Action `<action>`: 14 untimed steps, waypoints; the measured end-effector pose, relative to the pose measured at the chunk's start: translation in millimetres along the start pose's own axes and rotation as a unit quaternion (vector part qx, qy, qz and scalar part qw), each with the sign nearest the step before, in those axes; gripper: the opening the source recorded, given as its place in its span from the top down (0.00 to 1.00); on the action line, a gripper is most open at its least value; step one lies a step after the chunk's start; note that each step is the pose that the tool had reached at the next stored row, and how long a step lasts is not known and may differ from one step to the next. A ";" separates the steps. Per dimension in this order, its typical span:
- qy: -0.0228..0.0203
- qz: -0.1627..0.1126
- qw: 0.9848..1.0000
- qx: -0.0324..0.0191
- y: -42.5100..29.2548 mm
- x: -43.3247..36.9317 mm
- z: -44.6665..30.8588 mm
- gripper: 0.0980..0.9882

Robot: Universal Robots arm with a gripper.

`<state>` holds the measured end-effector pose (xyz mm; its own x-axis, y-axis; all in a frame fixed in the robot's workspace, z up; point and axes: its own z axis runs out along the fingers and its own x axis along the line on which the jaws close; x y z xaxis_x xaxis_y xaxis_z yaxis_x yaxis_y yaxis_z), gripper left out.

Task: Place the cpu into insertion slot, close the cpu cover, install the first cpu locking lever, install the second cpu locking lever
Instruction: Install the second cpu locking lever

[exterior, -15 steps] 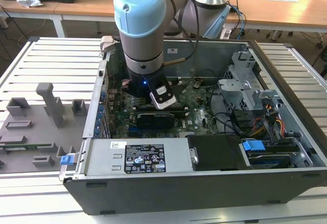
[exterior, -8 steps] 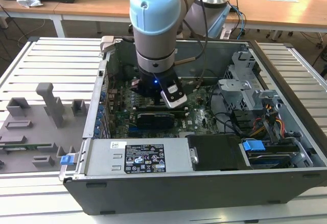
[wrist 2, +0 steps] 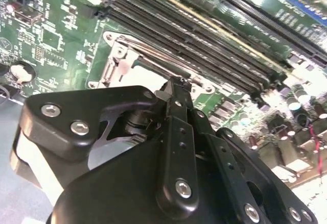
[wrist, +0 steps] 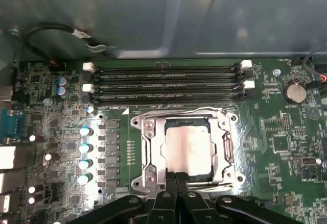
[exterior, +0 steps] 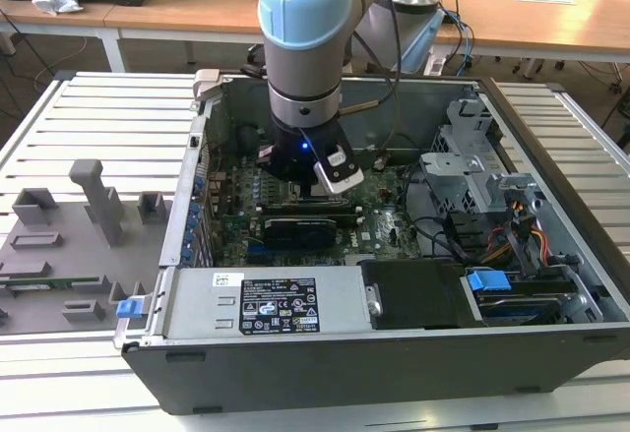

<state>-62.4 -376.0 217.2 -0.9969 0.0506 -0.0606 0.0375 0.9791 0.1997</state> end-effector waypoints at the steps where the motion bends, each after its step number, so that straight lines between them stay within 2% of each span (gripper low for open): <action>1: 0.000 0.000 1.000 0.006 3.7 -3.2 1.0 0.99; 2: 0.000 0.000 1.000 0.009 8.0 -5.5 2.0 0.99; 4: 0.000 -0.001 1.000 0.013 13.8 -6.9 3.2 0.99; 5: 0.000 -0.001 1.000 0.016 19.1 -7.7 4.4 0.99; 7: 0.000 -0.002 1.000 0.025 25.0 -7.7 5.5 0.99; 9: 0.000 -0.002 1.000 0.027 28.9 -7.5 6.0 0.99; 14: 0.000 -0.002 1.000 0.027 33.1 -8.2 -5.6 0.99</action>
<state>-53.4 -345.1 229.8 -0.9969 0.0474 -0.0621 0.0379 0.9886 0.1456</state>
